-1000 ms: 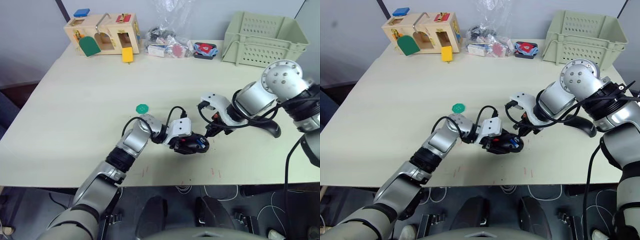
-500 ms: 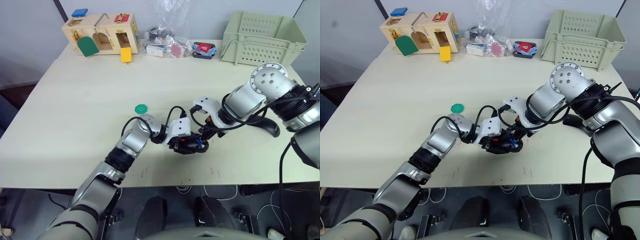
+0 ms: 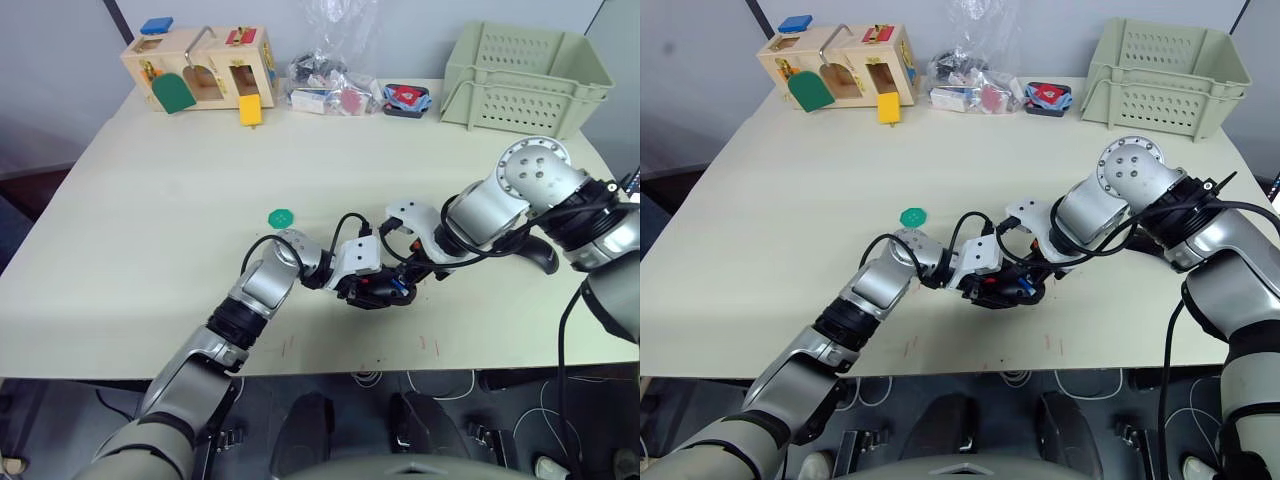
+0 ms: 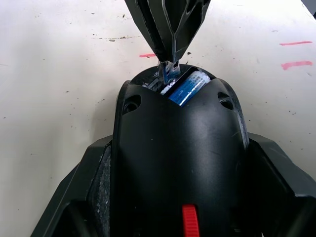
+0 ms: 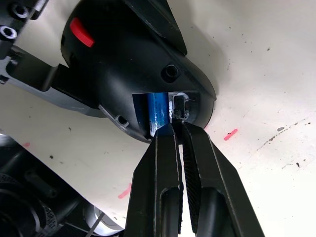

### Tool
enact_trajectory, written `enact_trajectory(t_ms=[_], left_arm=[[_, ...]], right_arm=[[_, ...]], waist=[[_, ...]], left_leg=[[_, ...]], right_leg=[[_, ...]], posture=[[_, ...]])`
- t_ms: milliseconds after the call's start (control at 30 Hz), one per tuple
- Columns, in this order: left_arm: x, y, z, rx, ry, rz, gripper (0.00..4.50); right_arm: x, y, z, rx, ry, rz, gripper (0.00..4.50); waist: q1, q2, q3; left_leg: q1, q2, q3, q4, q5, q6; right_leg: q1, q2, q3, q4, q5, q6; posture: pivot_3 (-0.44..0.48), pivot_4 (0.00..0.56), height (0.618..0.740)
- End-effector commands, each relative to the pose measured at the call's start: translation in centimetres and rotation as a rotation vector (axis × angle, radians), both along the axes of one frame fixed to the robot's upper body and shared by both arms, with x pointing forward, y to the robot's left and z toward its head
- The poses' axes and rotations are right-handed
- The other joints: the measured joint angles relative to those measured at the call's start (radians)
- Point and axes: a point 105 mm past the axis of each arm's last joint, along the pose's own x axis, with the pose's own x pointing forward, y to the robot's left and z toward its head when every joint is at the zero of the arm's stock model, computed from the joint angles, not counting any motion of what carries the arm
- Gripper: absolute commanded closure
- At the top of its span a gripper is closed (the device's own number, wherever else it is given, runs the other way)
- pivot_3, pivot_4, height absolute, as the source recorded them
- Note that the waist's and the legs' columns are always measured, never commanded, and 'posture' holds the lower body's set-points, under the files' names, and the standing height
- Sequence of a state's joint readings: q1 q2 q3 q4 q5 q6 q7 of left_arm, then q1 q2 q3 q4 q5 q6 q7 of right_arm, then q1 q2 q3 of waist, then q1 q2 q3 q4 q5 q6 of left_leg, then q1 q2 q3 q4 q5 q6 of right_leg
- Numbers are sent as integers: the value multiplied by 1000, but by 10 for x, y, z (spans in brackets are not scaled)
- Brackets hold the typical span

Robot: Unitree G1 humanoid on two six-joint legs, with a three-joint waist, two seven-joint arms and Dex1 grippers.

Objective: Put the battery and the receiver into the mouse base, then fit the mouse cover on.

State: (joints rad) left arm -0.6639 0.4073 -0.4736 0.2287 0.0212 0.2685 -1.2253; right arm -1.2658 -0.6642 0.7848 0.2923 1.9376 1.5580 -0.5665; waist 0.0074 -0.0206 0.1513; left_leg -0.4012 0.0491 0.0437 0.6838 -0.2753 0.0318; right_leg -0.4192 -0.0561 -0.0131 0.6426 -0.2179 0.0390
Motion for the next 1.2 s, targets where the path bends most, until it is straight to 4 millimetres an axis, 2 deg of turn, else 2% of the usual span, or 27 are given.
enact_trajectory(t_ms=[33, 900, 1200], left_arm=[[-5, 9, -23, 81, 63, 29, 1566], [-11, 11, -24, 91, 78, 20, 1566], [-12, 11, -24, 93, 79, 20, 1566]], right_arm=[[1, 4, 5, 28, -18, 2, 4500], [8, 5, 2, -11, -75, 42, 4500], [7, 4, -6, -11, -62, 36, 4500]], waist=[[-2, 0, 0], [-16, 0, 0], [-17, 0, 0]], left_leg=[[0, 0, 0, 0, 0, 0], [-1, 0, 0, -1, 0, 0], [-1, 0, 0, -1, 0, 0]], right_leg=[[0, 0, 0, 0, 0, 0], [-1, 0, 0, -1, 0, 0], [-2, 0, 0, -1, 0, 0]], posture=[[0, 150, 740], [0, 150, 740], [0, 150, 740]])
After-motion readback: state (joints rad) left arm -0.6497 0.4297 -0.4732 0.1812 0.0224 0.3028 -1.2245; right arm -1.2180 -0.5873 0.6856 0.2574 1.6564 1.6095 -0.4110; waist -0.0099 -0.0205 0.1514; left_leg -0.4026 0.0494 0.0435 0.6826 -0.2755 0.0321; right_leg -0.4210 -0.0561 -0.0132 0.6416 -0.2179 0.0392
